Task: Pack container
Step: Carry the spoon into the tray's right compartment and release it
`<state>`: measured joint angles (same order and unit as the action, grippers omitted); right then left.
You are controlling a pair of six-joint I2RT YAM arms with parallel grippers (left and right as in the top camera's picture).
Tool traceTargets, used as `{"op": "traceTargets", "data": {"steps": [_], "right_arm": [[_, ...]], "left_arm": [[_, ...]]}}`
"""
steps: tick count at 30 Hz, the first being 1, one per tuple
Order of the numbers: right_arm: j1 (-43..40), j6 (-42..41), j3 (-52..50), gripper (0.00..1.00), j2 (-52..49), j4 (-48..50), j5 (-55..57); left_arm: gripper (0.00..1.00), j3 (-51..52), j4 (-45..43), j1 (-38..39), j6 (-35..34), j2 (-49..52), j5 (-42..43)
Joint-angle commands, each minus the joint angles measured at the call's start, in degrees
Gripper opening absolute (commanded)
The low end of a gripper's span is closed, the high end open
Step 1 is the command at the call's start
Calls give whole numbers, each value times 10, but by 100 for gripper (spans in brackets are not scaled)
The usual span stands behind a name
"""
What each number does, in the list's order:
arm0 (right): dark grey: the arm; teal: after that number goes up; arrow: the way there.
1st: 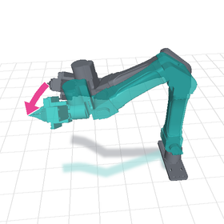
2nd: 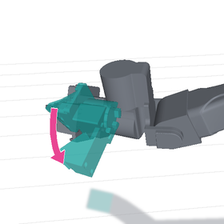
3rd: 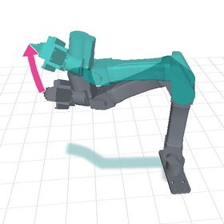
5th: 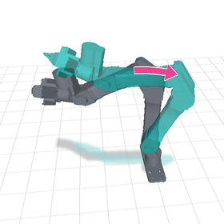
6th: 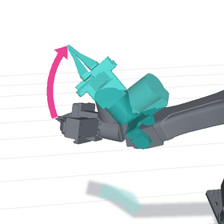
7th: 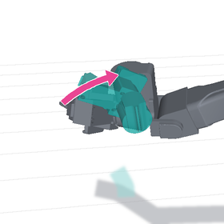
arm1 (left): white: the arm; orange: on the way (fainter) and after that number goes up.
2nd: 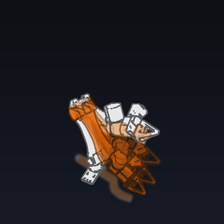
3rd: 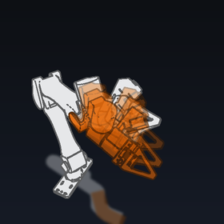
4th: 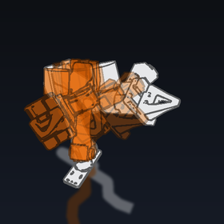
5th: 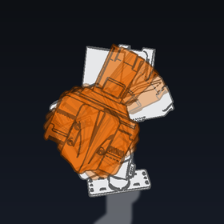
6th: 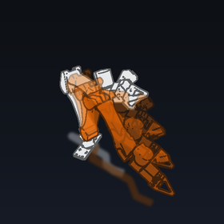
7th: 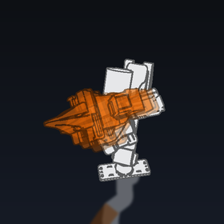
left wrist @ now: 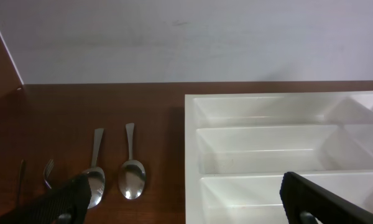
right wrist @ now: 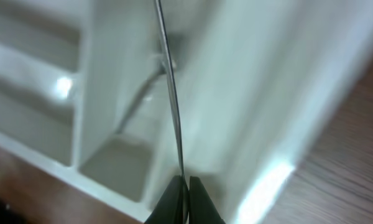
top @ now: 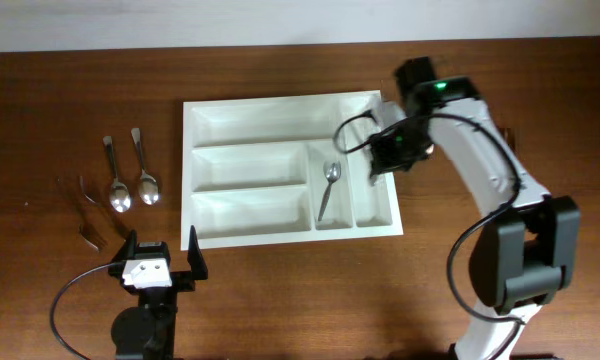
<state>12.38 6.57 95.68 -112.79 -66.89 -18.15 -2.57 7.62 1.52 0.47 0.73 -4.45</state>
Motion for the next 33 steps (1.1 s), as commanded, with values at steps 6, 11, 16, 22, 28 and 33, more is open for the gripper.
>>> {"op": "traceTargets", "data": {"steps": [6,11,16,22,28,33], "right_arm": [[94,-16,10,4,21,9,0],[125,-31,10,4,15,21,49],[126,-31,10,4,15,31,55],[126,-53,9,4,11,40,77],[126,-76,5,4,-11,42,94],[126,-88,-13,4,-23,54,113]], "left_arm": [[99,5,-1,-2,11,-4,2],[99,5,-1,-2,11,-4,2],[99,5,-1,-2,11,-4,2],[99,5,-1,-2,11,-4,2],[99,5,-1,-2,11,-4,2],[99,5,-1,-2,11,-4,2]]}}
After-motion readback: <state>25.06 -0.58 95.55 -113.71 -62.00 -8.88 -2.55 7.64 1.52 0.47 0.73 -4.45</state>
